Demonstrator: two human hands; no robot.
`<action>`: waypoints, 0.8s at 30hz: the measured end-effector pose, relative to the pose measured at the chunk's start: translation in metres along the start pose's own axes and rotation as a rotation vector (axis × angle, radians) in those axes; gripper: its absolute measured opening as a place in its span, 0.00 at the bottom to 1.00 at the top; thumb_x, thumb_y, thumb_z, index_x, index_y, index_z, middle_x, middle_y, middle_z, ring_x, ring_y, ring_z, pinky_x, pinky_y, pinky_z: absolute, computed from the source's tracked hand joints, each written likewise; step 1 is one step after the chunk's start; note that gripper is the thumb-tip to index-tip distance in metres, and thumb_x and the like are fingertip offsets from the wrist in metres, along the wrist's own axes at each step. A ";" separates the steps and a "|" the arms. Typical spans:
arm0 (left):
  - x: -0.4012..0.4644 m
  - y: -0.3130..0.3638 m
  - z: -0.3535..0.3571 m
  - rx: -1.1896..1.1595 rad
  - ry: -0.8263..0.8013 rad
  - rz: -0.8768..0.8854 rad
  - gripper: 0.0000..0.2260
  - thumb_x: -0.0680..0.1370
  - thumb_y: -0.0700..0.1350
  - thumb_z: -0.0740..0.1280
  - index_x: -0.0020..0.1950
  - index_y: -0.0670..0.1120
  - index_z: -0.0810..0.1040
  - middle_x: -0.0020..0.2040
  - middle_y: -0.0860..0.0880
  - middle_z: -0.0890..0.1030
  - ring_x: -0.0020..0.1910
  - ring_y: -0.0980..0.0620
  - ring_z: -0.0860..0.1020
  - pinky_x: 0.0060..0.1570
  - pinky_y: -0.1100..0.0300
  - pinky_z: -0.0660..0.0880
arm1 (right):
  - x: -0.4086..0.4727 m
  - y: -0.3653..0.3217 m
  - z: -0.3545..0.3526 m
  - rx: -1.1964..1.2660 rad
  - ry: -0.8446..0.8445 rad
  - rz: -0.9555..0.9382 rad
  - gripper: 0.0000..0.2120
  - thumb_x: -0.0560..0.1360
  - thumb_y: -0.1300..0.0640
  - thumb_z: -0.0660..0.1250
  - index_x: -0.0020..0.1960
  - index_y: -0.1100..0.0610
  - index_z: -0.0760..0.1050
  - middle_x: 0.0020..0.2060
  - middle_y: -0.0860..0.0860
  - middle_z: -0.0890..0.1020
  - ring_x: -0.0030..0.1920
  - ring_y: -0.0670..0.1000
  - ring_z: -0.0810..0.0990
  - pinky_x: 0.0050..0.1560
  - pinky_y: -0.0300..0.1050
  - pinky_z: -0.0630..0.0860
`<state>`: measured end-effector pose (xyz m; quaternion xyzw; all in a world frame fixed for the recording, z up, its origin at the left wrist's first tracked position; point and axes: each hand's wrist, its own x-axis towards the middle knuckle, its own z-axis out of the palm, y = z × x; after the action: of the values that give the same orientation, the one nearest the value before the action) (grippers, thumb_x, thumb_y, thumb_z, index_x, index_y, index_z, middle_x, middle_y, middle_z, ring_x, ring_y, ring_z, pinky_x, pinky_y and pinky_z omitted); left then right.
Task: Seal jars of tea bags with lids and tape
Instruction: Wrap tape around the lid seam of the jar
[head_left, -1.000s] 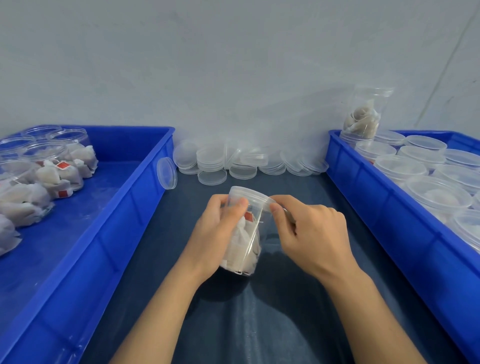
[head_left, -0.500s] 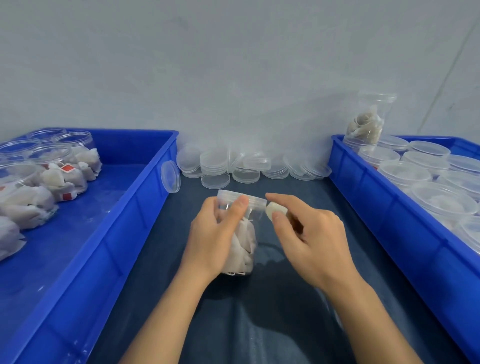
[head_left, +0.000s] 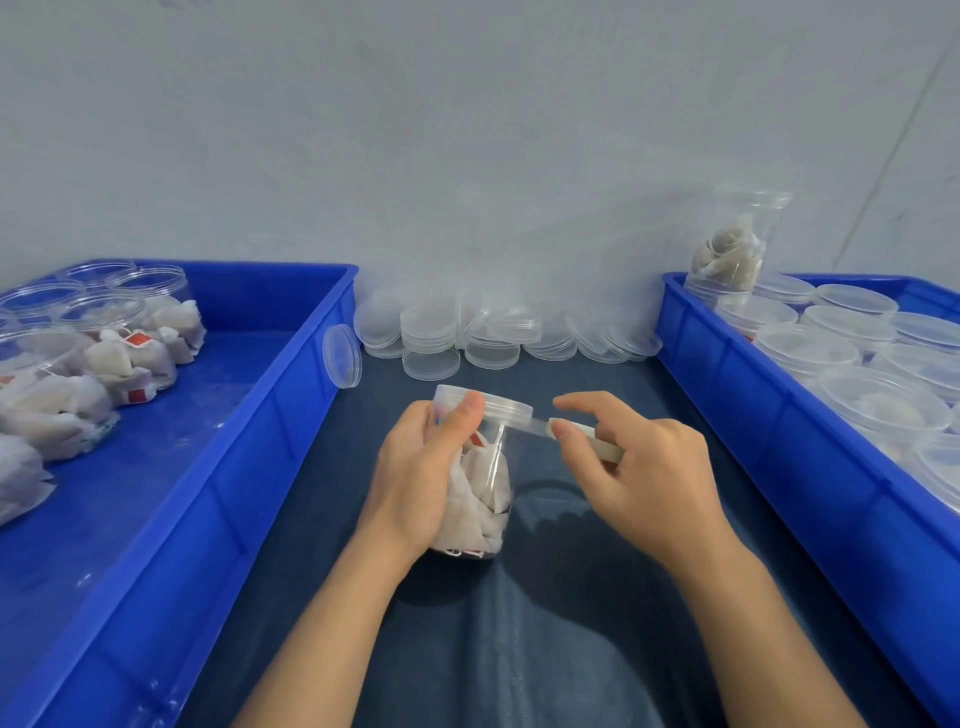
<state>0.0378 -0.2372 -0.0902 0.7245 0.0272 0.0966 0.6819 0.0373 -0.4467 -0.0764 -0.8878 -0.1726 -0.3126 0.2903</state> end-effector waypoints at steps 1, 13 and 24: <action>-0.001 0.000 0.000 -0.015 -0.012 -0.004 0.22 0.69 0.73 0.68 0.37 0.54 0.79 0.36 0.57 0.80 0.38 0.57 0.79 0.47 0.55 0.73 | 0.000 0.001 -0.001 0.006 -0.012 0.012 0.18 0.80 0.37 0.59 0.59 0.44 0.82 0.24 0.46 0.76 0.27 0.49 0.75 0.34 0.49 0.76; -0.005 0.005 -0.003 -0.195 -0.134 -0.118 0.38 0.74 0.69 0.66 0.60 0.34 0.81 0.47 0.40 0.83 0.43 0.46 0.81 0.51 0.48 0.77 | 0.001 0.001 -0.001 -0.017 -0.024 -0.013 0.21 0.80 0.34 0.57 0.60 0.44 0.81 0.25 0.44 0.76 0.28 0.48 0.76 0.35 0.49 0.76; -0.006 0.002 -0.005 -0.346 -0.297 -0.249 0.31 0.75 0.70 0.66 0.60 0.45 0.87 0.53 0.37 0.82 0.50 0.39 0.81 0.51 0.46 0.81 | 0.001 -0.009 0.003 -0.027 0.047 -0.097 0.14 0.82 0.41 0.60 0.57 0.42 0.84 0.21 0.38 0.60 0.25 0.45 0.64 0.28 0.44 0.71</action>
<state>0.0311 -0.2330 -0.0881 0.5942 -0.0012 -0.0925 0.7990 0.0351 -0.4381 -0.0740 -0.8746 -0.2042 -0.3495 0.2669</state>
